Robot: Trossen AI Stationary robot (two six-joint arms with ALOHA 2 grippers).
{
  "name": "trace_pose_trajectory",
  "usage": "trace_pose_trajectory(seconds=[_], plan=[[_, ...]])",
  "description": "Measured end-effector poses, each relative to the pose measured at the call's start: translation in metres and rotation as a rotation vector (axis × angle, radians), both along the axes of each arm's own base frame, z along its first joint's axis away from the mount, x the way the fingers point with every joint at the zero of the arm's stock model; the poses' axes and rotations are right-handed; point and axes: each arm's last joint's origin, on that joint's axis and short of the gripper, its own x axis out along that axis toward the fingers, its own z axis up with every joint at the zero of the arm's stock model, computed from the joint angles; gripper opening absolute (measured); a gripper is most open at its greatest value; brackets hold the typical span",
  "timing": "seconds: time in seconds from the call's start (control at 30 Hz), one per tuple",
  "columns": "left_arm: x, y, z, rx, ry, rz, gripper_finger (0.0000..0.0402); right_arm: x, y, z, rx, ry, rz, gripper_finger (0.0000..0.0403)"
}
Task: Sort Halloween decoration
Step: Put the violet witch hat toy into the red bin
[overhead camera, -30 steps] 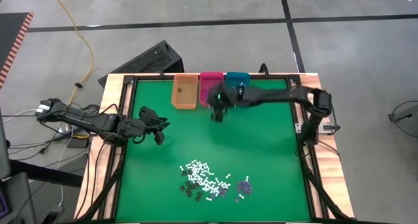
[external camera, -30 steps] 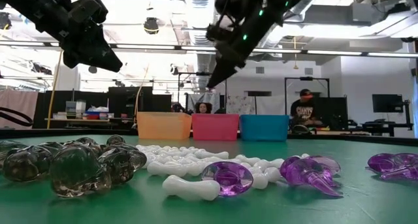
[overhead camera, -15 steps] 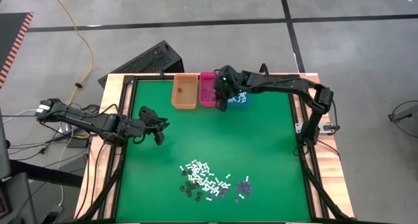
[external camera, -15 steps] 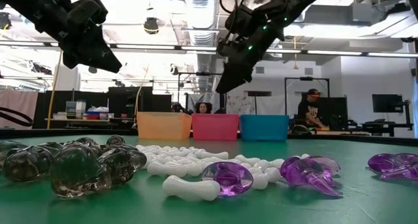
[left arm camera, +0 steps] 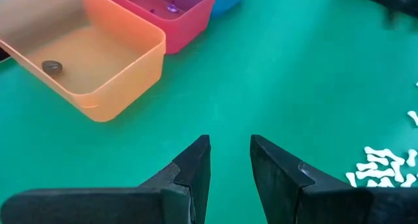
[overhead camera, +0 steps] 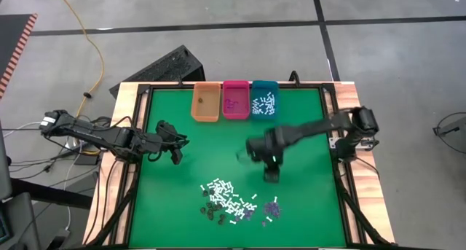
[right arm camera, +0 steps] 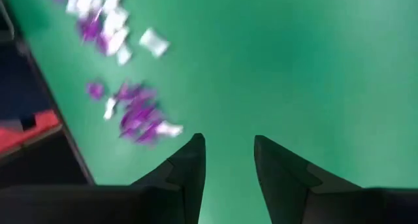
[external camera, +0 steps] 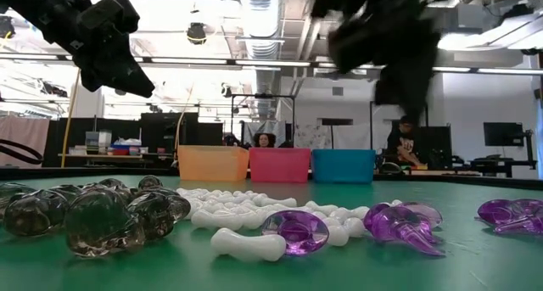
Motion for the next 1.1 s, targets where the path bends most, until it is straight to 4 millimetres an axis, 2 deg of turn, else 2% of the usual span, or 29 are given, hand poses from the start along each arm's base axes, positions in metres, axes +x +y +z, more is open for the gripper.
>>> trace_pose_trajectory(seconds=[0.13,0.23,0.3,0.4,0.5,0.63,0.9,1.1], plan=[[0.0,0.0,0.0,0.0,-0.002,0.0,0.0099,-0.013,0.065,0.005,-0.137,-0.015,-0.014,0.0157],[0.0,0.0,0.0,0.001,-0.001,0.001,0.0099,-0.025,0.11,0.006,-0.198,-0.064,-0.094,0.0157],[0.0,0.0,0.0,0.002,-0.002,0.002,0.0099,-0.031,0.133,0.002,-0.213,-0.084,-0.188,0.0157],[0.0,0.0,0.0,0.007,-0.005,0.011,0.0099,-0.041,0.155,-0.001,-0.209,-0.075,-0.349,0.0157],[0.0,0.001,0.001,0.016,-0.012,0.026,0.0099,-0.049,0.165,-0.006,-0.21,-0.023,-0.49,0.0157],[0.001,0.001,0.002,0.02,-0.022,0.036,0.0099,-0.051,0.165,-0.01,-0.221,0.027,-0.589,0.0158],[0.001,0.001,0.002,0.023,-0.025,0.037,0.0107,-0.04,0.164,-0.02,-0.219,0.019,-0.572,0.0158],[0.001,0.001,0.002,0.037,-0.018,0.032,0.0124,-0.036,0.173,-0.038,-0.202,0.083,-0.511,0.0158]])
